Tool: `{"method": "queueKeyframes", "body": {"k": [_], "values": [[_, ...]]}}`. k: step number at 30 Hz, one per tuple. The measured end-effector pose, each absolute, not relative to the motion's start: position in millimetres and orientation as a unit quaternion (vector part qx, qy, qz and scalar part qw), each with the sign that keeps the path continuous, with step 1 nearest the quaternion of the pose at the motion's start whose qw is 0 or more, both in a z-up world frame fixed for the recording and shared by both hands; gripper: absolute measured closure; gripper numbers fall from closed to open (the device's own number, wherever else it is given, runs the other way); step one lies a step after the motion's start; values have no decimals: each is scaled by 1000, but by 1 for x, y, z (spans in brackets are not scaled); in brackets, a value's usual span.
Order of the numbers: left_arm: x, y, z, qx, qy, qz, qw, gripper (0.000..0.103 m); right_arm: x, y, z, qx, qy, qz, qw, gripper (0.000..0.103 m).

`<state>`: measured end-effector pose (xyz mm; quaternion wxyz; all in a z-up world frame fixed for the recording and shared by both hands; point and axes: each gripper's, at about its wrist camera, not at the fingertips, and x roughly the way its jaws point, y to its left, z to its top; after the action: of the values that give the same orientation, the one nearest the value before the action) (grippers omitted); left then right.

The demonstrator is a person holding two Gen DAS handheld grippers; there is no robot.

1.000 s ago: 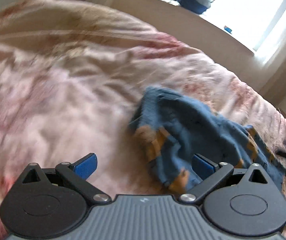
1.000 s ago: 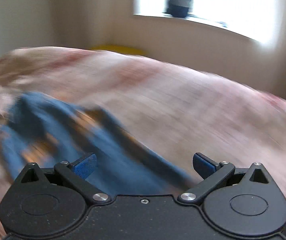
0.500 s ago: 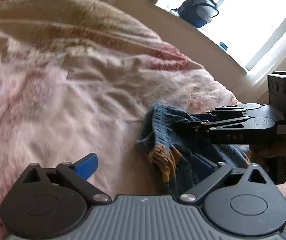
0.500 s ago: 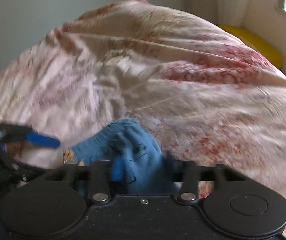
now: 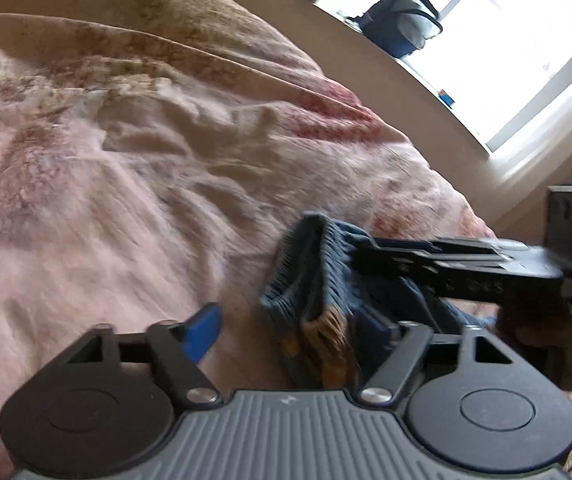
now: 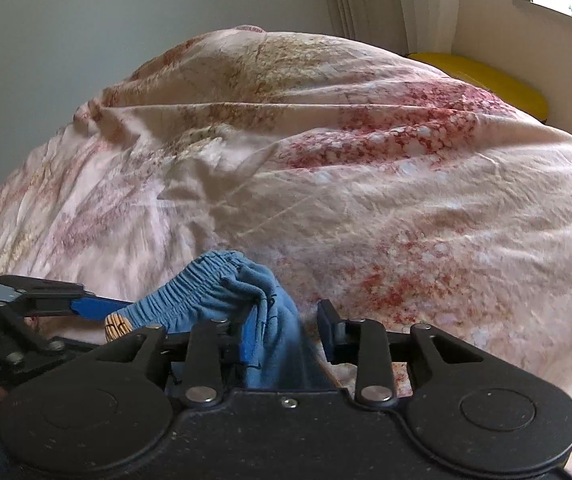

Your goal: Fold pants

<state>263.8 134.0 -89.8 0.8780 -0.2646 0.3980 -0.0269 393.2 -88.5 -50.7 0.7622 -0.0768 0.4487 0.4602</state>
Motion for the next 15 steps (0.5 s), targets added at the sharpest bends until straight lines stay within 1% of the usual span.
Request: {"method": "queueKeyframes", "body": {"k": [1,3,4,5,7,8,9,10,11,12,14,15], "values": [[265,137,-92,-272,398,-22,876,37,393,-90,-50,-75,448,459,764,64],[266,141,-95,-289,399,-20,870,52,393,-95,-47,-75,445,452,769,61],[266,143,-96,-296,401,-22,867,57,392,-97,-45,-75,443,448,773,56],[267,144,-97,-304,403,-28,863,69,391,-101,-41,-75,440,442,778,54],[266,145,-98,-313,403,-24,860,78,388,-113,-33,-75,431,424,793,43],[265,145,-97,-315,400,-23,860,84,384,-119,-27,-76,424,412,803,41],[262,146,-94,-318,394,-19,862,87,380,-127,-21,-79,417,397,814,34],[259,147,-90,-321,387,-15,864,88,375,-136,-15,-83,411,379,825,24],[254,148,-84,-325,381,-13,865,89,369,-145,-9,-92,405,357,837,20],[246,149,-75,-323,374,-15,869,89,362,-154,-4,-108,397,336,847,17],[231,145,-64,-290,351,-20,890,89,347,-169,4,-141,386,307,858,16],[229,142,-64,-271,354,-13,895,89,337,-176,7,-157,379,296,862,14]]}}
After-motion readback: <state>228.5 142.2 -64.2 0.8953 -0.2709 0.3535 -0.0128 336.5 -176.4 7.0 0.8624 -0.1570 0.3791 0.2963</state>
